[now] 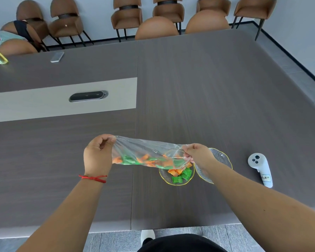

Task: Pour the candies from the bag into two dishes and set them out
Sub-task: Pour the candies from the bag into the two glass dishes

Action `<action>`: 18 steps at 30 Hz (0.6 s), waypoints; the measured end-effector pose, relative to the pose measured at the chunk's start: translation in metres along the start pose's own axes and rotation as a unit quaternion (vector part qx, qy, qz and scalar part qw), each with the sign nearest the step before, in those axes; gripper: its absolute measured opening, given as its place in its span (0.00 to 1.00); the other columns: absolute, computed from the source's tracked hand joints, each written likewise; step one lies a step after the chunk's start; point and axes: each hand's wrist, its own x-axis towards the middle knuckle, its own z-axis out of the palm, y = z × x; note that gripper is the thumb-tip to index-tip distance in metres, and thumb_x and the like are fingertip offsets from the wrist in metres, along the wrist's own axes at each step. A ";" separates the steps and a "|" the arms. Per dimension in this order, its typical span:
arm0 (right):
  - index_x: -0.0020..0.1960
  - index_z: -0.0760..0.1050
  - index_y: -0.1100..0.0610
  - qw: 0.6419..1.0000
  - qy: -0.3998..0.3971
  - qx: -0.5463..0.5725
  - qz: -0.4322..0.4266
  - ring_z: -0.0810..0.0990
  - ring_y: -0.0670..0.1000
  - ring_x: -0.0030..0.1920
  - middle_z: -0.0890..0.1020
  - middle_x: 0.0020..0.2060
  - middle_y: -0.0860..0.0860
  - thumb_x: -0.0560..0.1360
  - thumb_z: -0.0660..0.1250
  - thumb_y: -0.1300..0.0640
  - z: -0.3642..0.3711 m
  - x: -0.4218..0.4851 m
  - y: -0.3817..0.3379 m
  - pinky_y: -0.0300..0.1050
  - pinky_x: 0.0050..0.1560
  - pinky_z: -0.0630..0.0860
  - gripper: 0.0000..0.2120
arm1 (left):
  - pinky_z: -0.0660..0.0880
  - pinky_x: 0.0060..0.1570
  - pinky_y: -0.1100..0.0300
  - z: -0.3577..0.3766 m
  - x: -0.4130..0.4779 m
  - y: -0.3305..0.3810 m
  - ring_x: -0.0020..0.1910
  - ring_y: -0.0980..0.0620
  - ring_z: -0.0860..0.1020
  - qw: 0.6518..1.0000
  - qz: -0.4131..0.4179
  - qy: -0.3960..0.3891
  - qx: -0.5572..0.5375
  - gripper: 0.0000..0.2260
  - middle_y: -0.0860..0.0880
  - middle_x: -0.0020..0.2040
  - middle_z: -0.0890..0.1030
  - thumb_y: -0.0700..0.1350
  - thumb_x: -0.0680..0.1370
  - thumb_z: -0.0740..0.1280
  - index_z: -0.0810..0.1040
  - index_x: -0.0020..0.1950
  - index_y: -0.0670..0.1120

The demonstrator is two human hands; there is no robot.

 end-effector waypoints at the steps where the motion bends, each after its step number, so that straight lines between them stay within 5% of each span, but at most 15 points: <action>1: 0.41 0.80 0.59 1.000 -0.001 0.002 -0.003 0.76 0.52 0.38 0.83 0.33 0.48 0.73 0.70 0.51 0.000 0.000 0.000 0.48 0.43 0.73 0.10 | 0.69 0.41 0.70 -0.001 0.000 0.000 0.41 0.57 0.76 1.000 -0.002 0.004 -0.001 0.05 0.52 0.43 0.79 0.41 0.77 0.65 0.80 0.47 0.46; 18: 0.38 0.77 0.55 0.999 -0.037 -0.001 -0.014 0.77 0.47 0.36 0.81 0.33 0.47 0.75 0.69 0.51 0.004 -0.007 -0.011 0.40 0.41 0.71 0.10 | 0.69 0.41 0.71 -0.008 0.005 0.011 0.41 0.61 0.76 0.999 0.021 0.025 -0.006 0.04 0.59 0.40 0.78 0.41 0.76 0.65 0.79 0.45 0.48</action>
